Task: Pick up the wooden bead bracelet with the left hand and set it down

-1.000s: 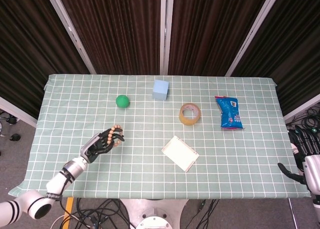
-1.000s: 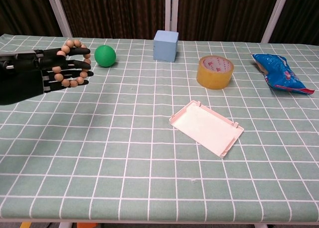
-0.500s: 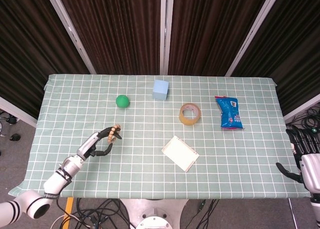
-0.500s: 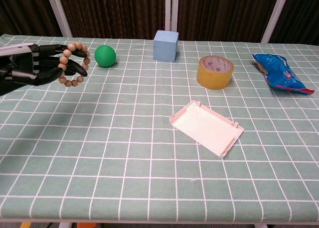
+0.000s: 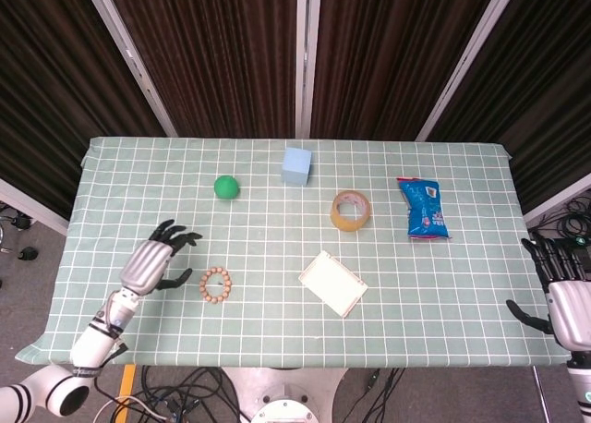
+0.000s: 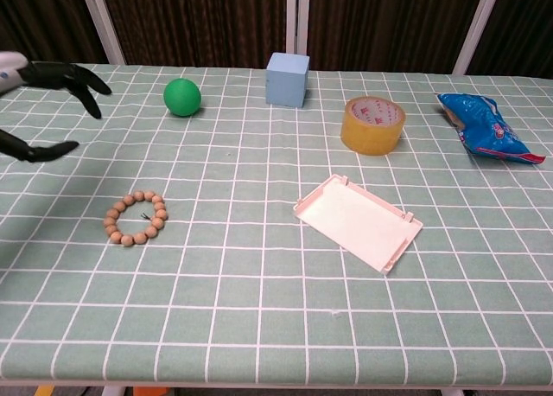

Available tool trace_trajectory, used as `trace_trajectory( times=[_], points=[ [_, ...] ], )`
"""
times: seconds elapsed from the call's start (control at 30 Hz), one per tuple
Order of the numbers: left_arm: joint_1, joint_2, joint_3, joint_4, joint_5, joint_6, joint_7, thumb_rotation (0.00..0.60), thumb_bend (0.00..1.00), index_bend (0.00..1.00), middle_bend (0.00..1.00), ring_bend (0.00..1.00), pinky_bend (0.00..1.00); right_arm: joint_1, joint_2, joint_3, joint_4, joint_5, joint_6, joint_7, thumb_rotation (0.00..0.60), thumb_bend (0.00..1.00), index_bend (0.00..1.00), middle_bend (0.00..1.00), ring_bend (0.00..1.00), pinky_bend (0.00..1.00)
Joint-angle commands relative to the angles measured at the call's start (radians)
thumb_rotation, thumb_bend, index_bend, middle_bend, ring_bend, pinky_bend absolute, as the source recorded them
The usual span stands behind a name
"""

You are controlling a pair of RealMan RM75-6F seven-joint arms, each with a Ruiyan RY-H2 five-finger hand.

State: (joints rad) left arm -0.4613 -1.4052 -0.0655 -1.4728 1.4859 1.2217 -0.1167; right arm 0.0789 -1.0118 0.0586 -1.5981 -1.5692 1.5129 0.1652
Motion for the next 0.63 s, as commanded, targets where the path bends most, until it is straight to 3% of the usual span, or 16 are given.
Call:
trace_trajectory(
  times=[0.03, 0.2, 0.4, 0.63],
  points=[
    [0.092, 0.04, -0.047, -0.007, -0.056, 0.149, 0.004, 0.6, 0.34, 0.24, 0.3, 0.12, 0.09, 0.007, 0.005, -0.003, 0.004, 0.008, -0.02, 0.035, 0.6, 0.09, 0.0, 0.0, 0.0, 0.0],
    [0.18, 0.073, -0.069, 0.054, -0.126, 0.248, 0.016, 0.6, 0.33, 0.28, 0.35, 0.2, 0.12, 0.019, -0.001, -0.005, 0.027, 0.014, -0.047, 0.067, 0.6, 0.1, 0.0, 0.01, 0.0, 0.0],
    [0.299, 0.14, -0.001, 0.047, -0.126, 0.337, 0.108, 0.6, 0.33, 0.32, 0.37, 0.2, 0.11, 0.017, -0.026, -0.009, 0.032, -0.017, -0.019, 0.069, 0.6, 0.1, 0.0, 0.01, 0.0, 0.0],
    [0.405, 0.168, 0.064, -0.064, -0.113, 0.406, 0.185, 0.6, 0.33, 0.32, 0.37, 0.2, 0.1, 0.025, -0.047, -0.018, 0.013, -0.038, -0.023, 0.022, 0.6, 0.1, 0.0, 0.01, 0.0, 0.0]
  ],
)
